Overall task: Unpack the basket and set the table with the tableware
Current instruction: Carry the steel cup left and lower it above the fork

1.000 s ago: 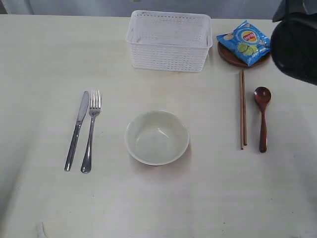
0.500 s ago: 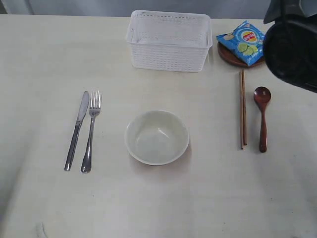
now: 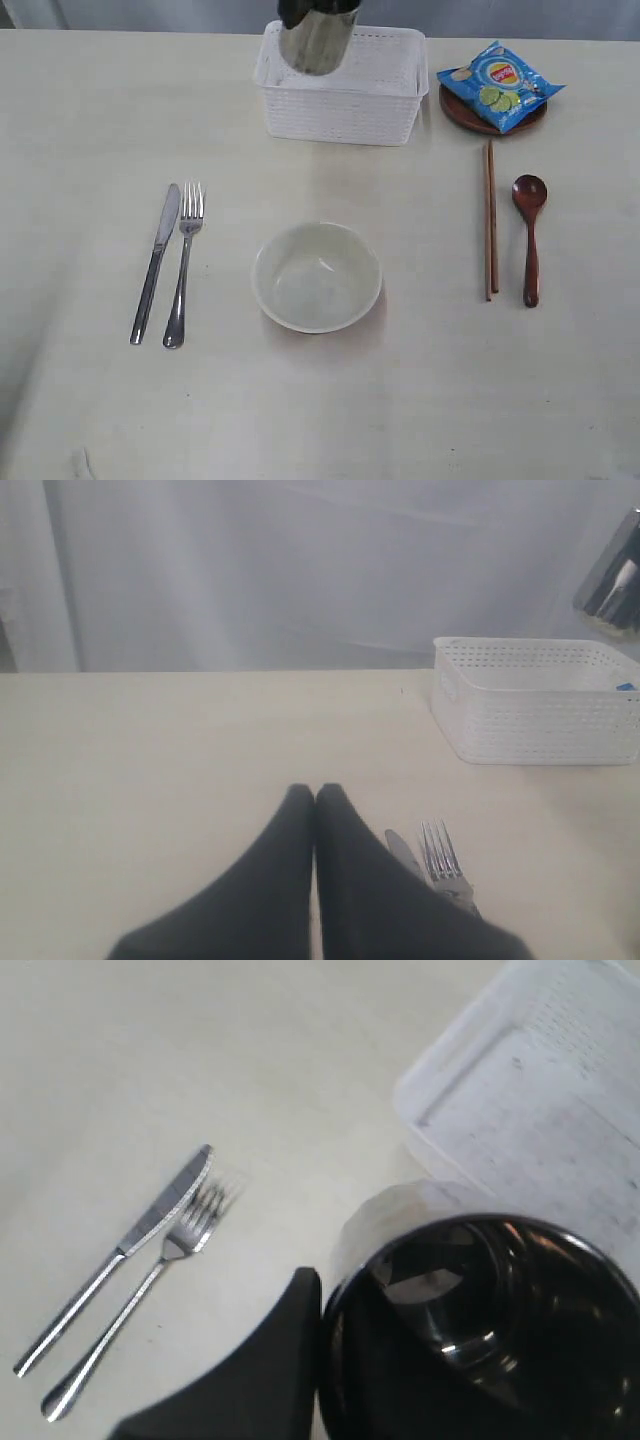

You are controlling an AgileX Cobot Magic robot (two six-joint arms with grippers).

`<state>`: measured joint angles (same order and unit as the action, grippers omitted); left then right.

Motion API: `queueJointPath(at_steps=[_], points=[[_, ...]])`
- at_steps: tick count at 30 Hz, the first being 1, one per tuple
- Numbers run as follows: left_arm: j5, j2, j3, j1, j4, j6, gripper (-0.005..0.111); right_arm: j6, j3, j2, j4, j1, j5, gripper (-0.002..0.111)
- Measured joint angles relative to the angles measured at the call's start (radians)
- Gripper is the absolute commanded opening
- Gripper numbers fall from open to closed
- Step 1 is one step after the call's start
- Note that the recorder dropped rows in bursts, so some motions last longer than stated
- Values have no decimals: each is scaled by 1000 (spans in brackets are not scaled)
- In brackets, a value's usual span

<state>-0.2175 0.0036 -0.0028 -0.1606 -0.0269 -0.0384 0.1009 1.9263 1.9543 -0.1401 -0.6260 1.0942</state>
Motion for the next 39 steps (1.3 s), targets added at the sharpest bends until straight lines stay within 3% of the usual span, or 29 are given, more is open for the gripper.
queueJointPath(at_steps=[10,13,22,39], points=[[0,0,0,0,0,0,0,-49,-41,7,86,-147,-165,-1],[0,0,0,0,0,0,0,-61,123,173,140,-232,-134,-1],[0,0,0,0,0,0,0,-90,728,609,209,-241,106,-1],[0,0,0,0,0,0,0,-101,763,690,208,-241,116,-1]])
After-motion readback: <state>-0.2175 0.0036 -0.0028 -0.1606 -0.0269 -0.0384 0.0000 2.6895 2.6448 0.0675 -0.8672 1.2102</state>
